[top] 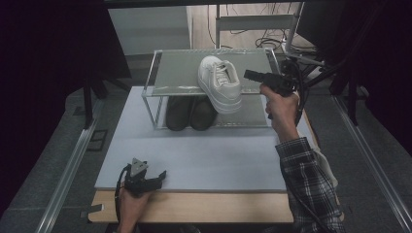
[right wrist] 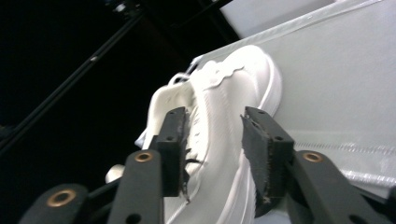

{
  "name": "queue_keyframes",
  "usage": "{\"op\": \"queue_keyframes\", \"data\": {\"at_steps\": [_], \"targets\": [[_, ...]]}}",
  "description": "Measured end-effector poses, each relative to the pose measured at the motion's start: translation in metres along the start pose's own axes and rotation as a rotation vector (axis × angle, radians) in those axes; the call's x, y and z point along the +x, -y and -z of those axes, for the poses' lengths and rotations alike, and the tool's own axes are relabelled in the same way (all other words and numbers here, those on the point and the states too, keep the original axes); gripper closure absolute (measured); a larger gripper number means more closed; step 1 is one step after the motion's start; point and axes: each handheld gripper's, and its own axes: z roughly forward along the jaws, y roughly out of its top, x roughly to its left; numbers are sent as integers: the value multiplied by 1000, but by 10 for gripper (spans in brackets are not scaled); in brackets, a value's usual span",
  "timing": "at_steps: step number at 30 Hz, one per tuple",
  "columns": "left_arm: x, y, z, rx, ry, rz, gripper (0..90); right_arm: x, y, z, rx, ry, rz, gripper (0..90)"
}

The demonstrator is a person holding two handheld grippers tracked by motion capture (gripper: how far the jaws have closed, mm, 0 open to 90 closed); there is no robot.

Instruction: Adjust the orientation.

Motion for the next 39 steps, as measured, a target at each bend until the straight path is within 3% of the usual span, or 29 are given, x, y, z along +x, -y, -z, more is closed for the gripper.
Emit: {"op": "queue_keyframes", "data": {"at_steps": [3, 7, 10, 14, 22, 29, 39], "targets": [[0, 0, 0, 1, 0, -1, 127, 0, 8, 8, 4, -38, 3, 648], [0, 0, 0, -1, -2, 1, 126, -2, 22, 15, 25, -35, 22, 691], [0, 0, 0, -2, -2, 2, 127, -6, 32, 21, 26, -59, 10, 791], [0, 0, 0, -4, -2, 3, 127, -7, 47, 25, 57, -61, 43, 893], [0, 0, 0, -2, -2, 3, 126, -5, 75, 30, 105, -65, 114, 896], [0, 0, 0, -1, -2, 2, 126, 4, 91, 22, 137, -53, 182, 896], [0, 0, 0, -2, -3, 3, 127, 1, 93, 7, 140, -42, 179, 896]]}}
